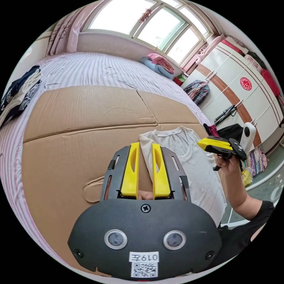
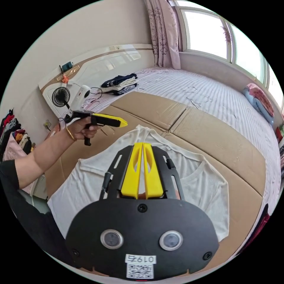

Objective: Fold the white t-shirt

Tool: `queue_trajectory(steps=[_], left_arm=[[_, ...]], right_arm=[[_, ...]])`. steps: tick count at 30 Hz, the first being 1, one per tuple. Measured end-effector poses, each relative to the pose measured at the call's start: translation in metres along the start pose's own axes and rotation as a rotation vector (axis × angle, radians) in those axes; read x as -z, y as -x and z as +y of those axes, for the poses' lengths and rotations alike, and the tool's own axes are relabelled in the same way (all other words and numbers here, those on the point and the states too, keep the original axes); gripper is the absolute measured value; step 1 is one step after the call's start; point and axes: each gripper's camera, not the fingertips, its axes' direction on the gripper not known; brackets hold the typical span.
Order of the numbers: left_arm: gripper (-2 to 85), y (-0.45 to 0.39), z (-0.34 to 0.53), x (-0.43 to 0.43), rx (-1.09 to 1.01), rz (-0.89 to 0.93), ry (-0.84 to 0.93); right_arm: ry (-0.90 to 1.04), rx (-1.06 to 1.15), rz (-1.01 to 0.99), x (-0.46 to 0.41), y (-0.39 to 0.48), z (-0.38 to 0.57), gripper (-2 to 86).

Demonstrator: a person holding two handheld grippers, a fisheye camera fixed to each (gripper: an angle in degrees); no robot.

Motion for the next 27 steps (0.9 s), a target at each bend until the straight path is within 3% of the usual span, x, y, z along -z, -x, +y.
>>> queue_trajectory(steps=[3,9,27], left_arm=[[5.7,0.027,-0.021,-0.018,0.021,0.01,0.011],[6.4,0.077,-0.05,-0.041,0.038,0.108,0.039],[5.6,0.155,-0.121,-0.099,0.049,0.24,0.095]], right_arm=[[0.068,-0.11,-0.247,-0.02,-0.056,-0.045,2.3],[0.144,-0.26,-0.486,-0.053,-0.124,-0.101,4.2],[0.203,-0.368,-0.563,-0.068,-0.177,-0.186,0.3]])
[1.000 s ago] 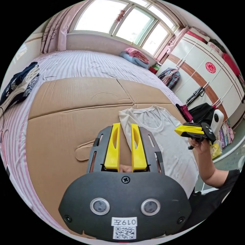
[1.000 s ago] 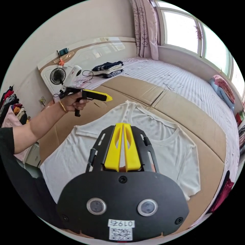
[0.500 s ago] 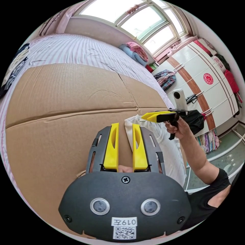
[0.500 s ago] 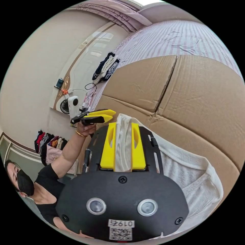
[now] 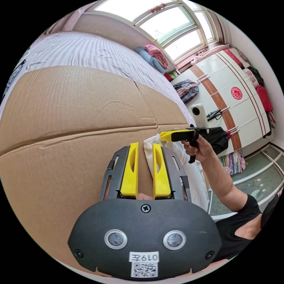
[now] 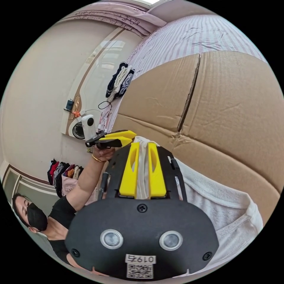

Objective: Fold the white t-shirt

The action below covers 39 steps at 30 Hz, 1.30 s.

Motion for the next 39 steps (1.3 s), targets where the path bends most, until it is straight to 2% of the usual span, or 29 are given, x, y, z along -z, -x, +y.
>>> queue_trajectory(steps=[11,15,25,29,32,35,39], left_arm=[[1.3,0.009,-0.033,-0.02,-0.018,-0.043,0.026],[1.1,0.008,-0.041,-0.023,-0.034,-0.086,0.036],[1.0,0.005,-0.048,-0.026,-0.036,-0.12,0.032],[1.1,0.004,-0.05,-0.028,-0.036,-0.123,0.039],[1.2,0.001,-0.052,-0.03,-0.039,-0.123,0.04],[1.4,-0.003,-0.052,-0.031,-0.04,-0.119,0.037],[1.4,-0.009,-0.05,-0.028,-0.045,-0.125,0.036]], right_arm=[[-0.047,0.061,0.105,0.003,0.022,-0.027,-0.3],[-0.002,0.056,0.197,-0.009,0.025,-0.037,-0.4],[-0.031,0.035,0.206,-0.019,0.032,-0.046,2.2],[-0.113,0.063,0.281,-0.011,0.05,-0.038,2.8],[-0.079,0.15,0.239,-0.025,0.071,-0.038,4.6],[-0.018,0.125,0.144,-0.043,0.067,-0.048,6.8],[-0.002,0.061,0.144,-0.054,0.055,-0.054,6.9]])
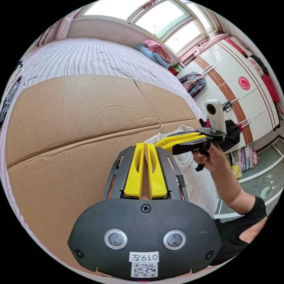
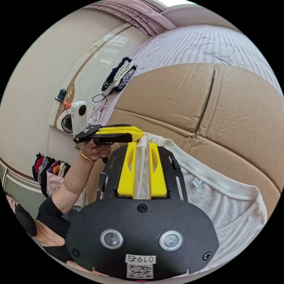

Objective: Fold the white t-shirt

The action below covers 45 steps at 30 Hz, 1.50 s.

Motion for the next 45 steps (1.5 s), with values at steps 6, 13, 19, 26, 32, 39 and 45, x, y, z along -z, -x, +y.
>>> queue_trajectory(steps=[6,13,19,26,32,39,45], left_arm=[[1.2,-0.007,0.005,0.004,-0.008,0.0,-0.001],[1.0,-0.019,0.016,0.008,0.008,-0.02,0.0],[0.9,-0.029,0.038,0.035,0.034,0.001,-0.053],[1.0,-0.086,0.084,0.049,-0.128,0.022,-0.031],[1.1,-0.108,0.108,0.038,-0.128,-0.063,0.056],[1.1,-0.143,0.144,0.067,-0.125,-0.007,-0.041],[1.2,-0.171,0.178,0.067,-0.127,-0.071,0.009]], right_arm=[[-0.015,-0.012,-0.06,-0.008,-0.009,0.003,2.6],[-0.026,-0.028,-0.032,-0.015,-0.014,0.008,0.6],[-0.018,-0.037,-0.037,-0.019,-0.016,0.011,0.7],[-0.018,-0.034,-0.05,-0.025,-0.018,0.019,1.8],[-0.015,-0.021,-0.039,-0.025,-0.013,0.03,5.0],[-0.011,0.015,0.024,-0.02,-0.004,0.056,6.3],[-0.004,0.015,0.015,-0.024,-0.008,0.076,5.7]])
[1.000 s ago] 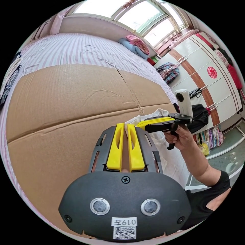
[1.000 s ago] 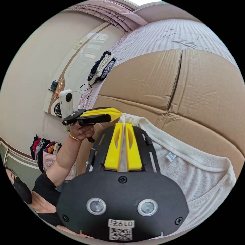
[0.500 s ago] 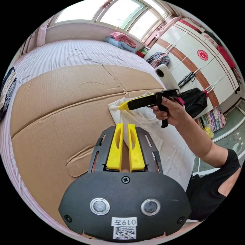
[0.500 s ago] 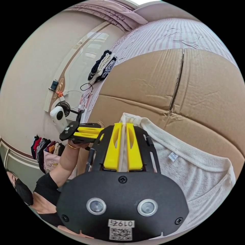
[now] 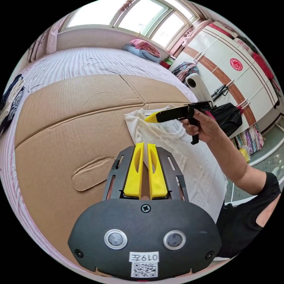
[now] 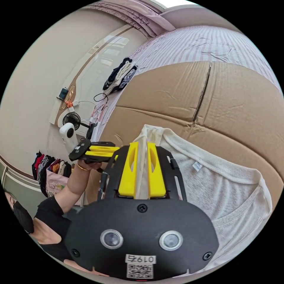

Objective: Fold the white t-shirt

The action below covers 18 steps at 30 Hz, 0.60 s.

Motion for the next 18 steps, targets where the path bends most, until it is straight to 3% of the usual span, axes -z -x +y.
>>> queue_trajectory(steps=[8,11,18], left_arm=[[1.3,-0.041,0.031,0.005,0.007,0.008,0.026],[1.3,-0.06,0.045,0.014,0.005,-0.001,0.023],[1.1,-0.155,0.117,0.083,-0.085,-0.081,-0.17]], right_arm=[[0.035,0.011,0.039,-0.01,0.0,0.021,0.6],[0.022,0.007,0.019,-0.008,-0.001,0.033,3.0],[-0.105,0.097,0.06,0.029,0.027,0.103,3.4]])
